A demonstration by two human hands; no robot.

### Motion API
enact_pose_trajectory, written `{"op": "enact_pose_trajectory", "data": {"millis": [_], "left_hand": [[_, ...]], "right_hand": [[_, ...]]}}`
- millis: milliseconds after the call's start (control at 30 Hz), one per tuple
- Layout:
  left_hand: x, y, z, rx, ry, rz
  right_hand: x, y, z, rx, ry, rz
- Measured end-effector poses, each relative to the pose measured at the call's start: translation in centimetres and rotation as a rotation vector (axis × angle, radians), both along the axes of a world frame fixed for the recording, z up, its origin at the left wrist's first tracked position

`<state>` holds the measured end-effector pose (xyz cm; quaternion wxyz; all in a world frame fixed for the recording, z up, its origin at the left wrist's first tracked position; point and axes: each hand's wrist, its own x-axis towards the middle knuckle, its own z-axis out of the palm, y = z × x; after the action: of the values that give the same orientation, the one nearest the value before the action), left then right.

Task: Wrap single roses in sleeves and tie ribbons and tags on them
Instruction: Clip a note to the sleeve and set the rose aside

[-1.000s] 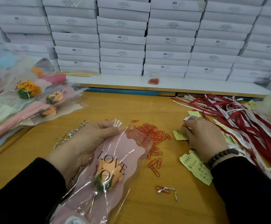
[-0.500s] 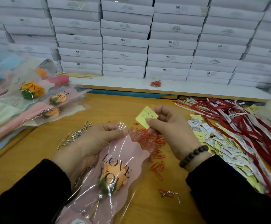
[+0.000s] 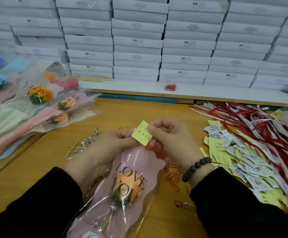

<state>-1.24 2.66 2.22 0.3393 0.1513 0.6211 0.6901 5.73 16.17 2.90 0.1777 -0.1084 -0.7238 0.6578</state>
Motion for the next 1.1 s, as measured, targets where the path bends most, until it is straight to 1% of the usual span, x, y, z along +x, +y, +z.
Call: {"op": "enact_pose_trajectory", "data": {"millis": [167, 233, 300, 500, 600, 667, 733, 800, 900, 967, 1100], "left_hand": [[0.13, 0.04, 0.25, -0.028, 0.036, 0.0], [0.22, 0.1, 0.2, -0.031, 0.045, -0.01], [0.22, 0.15, 0.13, -0.037, 0.059, -0.02], [0.21, 0.06, 0.46, -0.05, 0.044, -0.075], [0.01, 0.23, 0.41, -0.081, 0.038, 0.027], [-0.09, 0.26, 0.27, -0.123, 0.091, 0.067], [0.16, 0.19, 0.39, -0.116, 0.156, -0.002], [0.28, 0.08, 0.48, -0.102, 0.196, -0.026], [0.04, 0.02, 0.27, -0.074, 0.168, -0.014], [0.06, 0.08, 0.27, -0.067, 0.16, -0.021], [0.17, 0.14, 0.43, -0.078, 0.15, -0.025]], "right_hand": [[-0.3, -0.48, -0.12, -0.046, -0.035, 0.01], [-0.43, -0.38, -0.25, -0.01, -0.051, 0.011], [-0.46, -0.33, -0.36, 0.032, -0.043, 0.014], [-0.37, -0.47, -0.45, 0.014, 0.001, -0.041], [-0.46, -0.49, -0.5, 0.025, 0.015, -0.074], [-0.52, -0.56, -0.59, 0.056, 0.028, -0.075], [-0.54, -0.54, -0.69, 0.093, 0.04, -0.077], [-0.49, -0.32, -0.7, 0.105, 0.031, -0.082], [-0.29, 0.04, -0.59, 0.054, -0.022, -0.044], [-0.23, 0.17, -0.57, 0.06, -0.034, -0.025], [-0.34, 0.16, -0.49, 0.101, 0.039, -0.025]]}}
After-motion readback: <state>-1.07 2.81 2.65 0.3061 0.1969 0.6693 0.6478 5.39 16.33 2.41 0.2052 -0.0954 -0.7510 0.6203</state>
